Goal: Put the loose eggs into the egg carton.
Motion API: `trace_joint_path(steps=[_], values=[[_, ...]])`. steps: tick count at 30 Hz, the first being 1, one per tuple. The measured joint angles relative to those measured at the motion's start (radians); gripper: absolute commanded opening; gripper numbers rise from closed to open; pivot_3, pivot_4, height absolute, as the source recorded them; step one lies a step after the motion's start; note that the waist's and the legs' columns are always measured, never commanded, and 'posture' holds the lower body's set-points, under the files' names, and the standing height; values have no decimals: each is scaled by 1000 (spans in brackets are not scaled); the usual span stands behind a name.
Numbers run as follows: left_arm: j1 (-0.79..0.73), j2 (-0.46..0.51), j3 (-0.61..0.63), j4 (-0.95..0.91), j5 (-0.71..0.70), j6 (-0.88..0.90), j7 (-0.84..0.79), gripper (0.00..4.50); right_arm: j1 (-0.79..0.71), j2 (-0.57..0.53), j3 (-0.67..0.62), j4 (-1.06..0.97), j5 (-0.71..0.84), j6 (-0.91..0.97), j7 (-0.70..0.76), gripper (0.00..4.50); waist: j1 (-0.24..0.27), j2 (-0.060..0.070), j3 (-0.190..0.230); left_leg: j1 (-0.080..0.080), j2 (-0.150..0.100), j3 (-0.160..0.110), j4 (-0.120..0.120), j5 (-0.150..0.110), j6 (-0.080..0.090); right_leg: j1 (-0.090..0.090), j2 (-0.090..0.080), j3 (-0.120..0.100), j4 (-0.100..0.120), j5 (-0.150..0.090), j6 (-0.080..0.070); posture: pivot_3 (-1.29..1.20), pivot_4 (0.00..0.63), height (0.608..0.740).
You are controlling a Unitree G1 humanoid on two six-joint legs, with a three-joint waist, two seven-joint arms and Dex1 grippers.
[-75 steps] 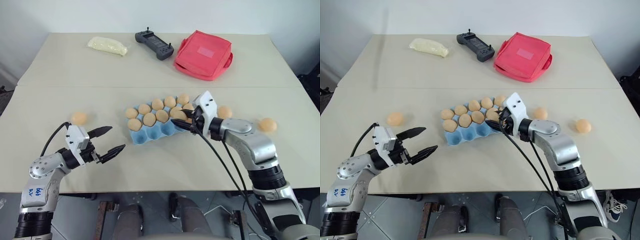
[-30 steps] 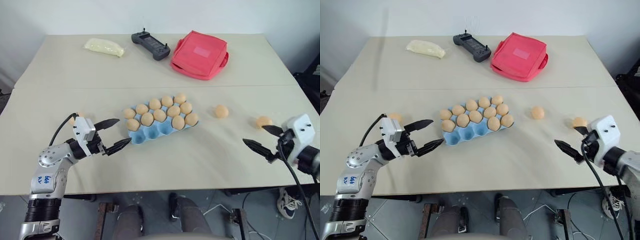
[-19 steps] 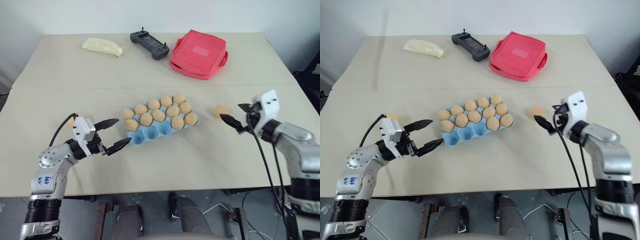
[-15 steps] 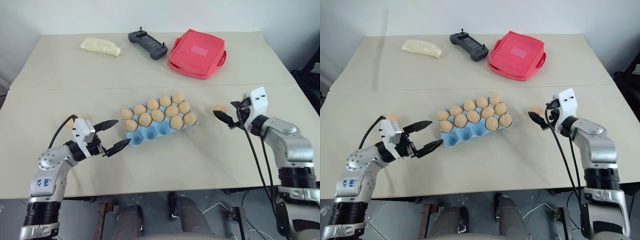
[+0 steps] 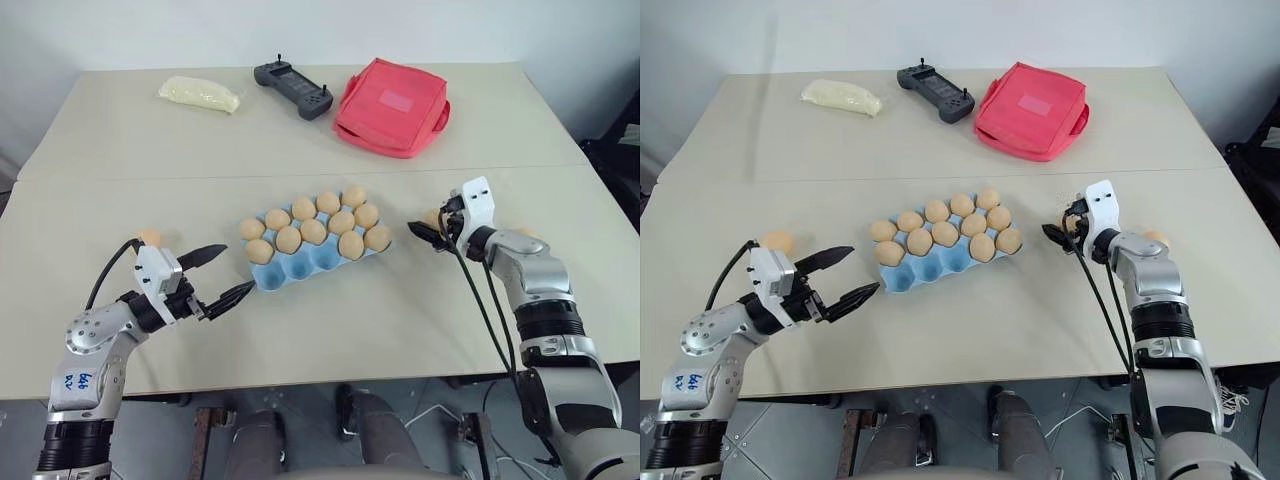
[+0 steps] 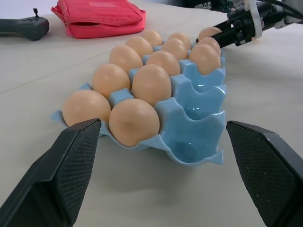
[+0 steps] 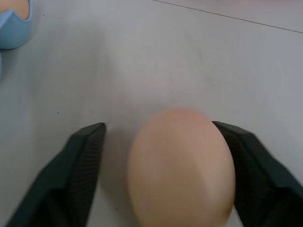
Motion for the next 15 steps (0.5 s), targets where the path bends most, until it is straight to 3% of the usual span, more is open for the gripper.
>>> trace_joint_path(steps=[3,9,15], values=[[16,3,10,-19,-2,0,0,4500,8,-5,-2,-128,15,43,11,1700,1,0,0,-3,-1,0,0,0,0,-9,-1,6,7,0,0,0,150,740],[22,5,13,-20,-2,2,1,4500,48,-9,4,-471,111,218,48,1674,0,0,0,-2,0,1,0,0,0,-11,1,9,10,0,0,0,150,740],[14,5,11,-20,-2,4,5,4500,80,47,117,-724,206,369,66,1667,0,0,0,-1,0,1,0,0,0,-11,1,9,11,-1,-2,0,150,740]])
